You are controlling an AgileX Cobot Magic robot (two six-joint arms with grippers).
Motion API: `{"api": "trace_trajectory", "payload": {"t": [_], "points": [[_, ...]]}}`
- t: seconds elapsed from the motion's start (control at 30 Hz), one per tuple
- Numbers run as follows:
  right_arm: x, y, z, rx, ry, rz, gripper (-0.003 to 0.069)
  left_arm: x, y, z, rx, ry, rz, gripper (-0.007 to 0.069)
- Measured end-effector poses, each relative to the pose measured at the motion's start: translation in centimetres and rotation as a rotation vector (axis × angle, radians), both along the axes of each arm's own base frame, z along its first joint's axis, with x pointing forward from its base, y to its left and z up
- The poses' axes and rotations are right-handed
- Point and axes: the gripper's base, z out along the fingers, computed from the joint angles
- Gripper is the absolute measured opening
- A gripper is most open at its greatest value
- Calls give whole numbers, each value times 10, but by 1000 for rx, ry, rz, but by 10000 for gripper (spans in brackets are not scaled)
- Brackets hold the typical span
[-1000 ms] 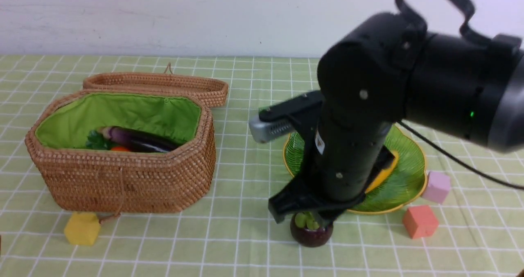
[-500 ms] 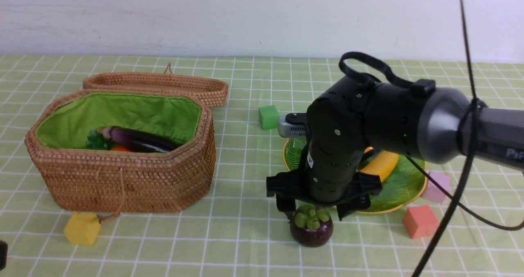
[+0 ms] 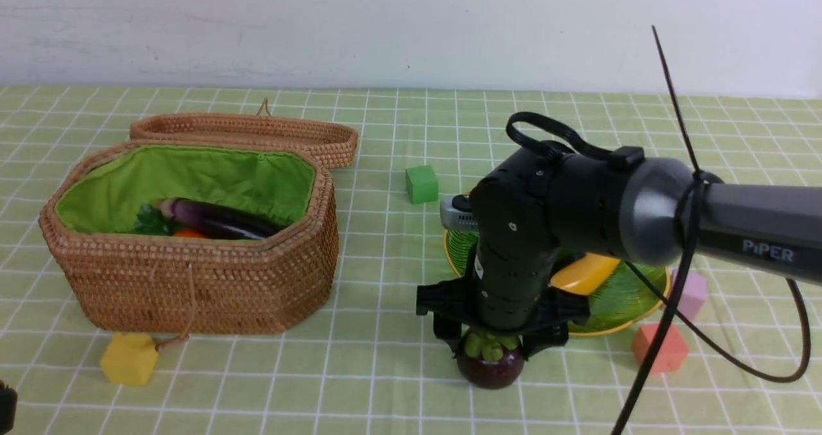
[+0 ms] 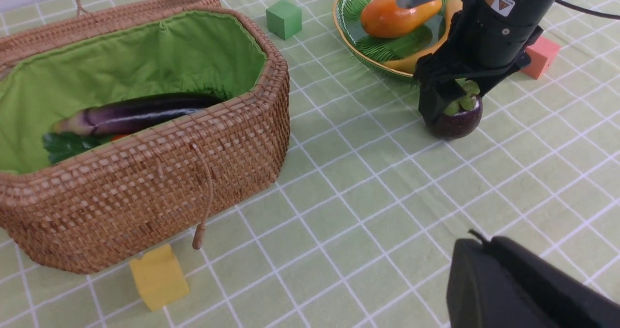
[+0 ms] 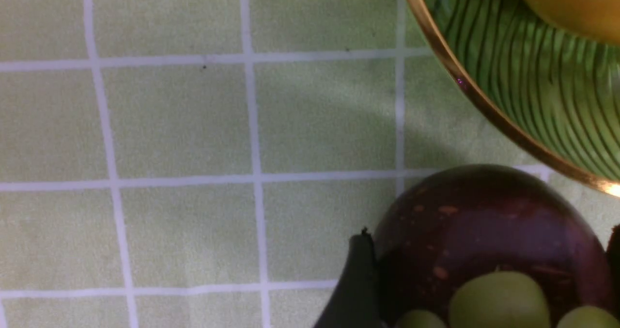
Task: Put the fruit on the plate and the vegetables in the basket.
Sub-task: Use the right arm to grab a mangosteen and put it into the right plate
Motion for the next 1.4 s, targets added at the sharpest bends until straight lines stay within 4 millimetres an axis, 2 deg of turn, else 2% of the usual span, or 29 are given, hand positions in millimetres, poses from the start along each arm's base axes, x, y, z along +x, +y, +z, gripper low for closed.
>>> {"api": "trace_trajectory", "payload": {"t": [0.47,0.8,1.0,1.03,1.07,1.2,1.3,1.33,1.37,1.4], "points": [[6,3,-15,-24,2,8,600,0,0,-1,20,-3,-9,-1],[4,5,-13,-7,13,115,587,0,0,-1,25,1,-9,-1],[-5,6,-6,15,79,174,587,0,0,-1,27,0,-9,-5],[-10,6,4,30,96,208,587,0,0,-1,27,0,-9,-5],[-10,6,6,32,91,214,587,0,0,-1,27,0,-9,-5],[-10,2,60,96,-34,301,584,0,0,-1,27,-1,-10,-5],[9,-21,93,76,-166,277,584,0,0,-1,31,-9,-14,-5],[11,-24,93,67,-172,273,584,0,0,-1,31,-9,-14,-5],[27,-42,99,46,-231,232,584,0,0,-1,36,-16,-18,-5],[28,-45,99,45,-231,225,584,0,0,-1,36,-16,-19,-5]]}}
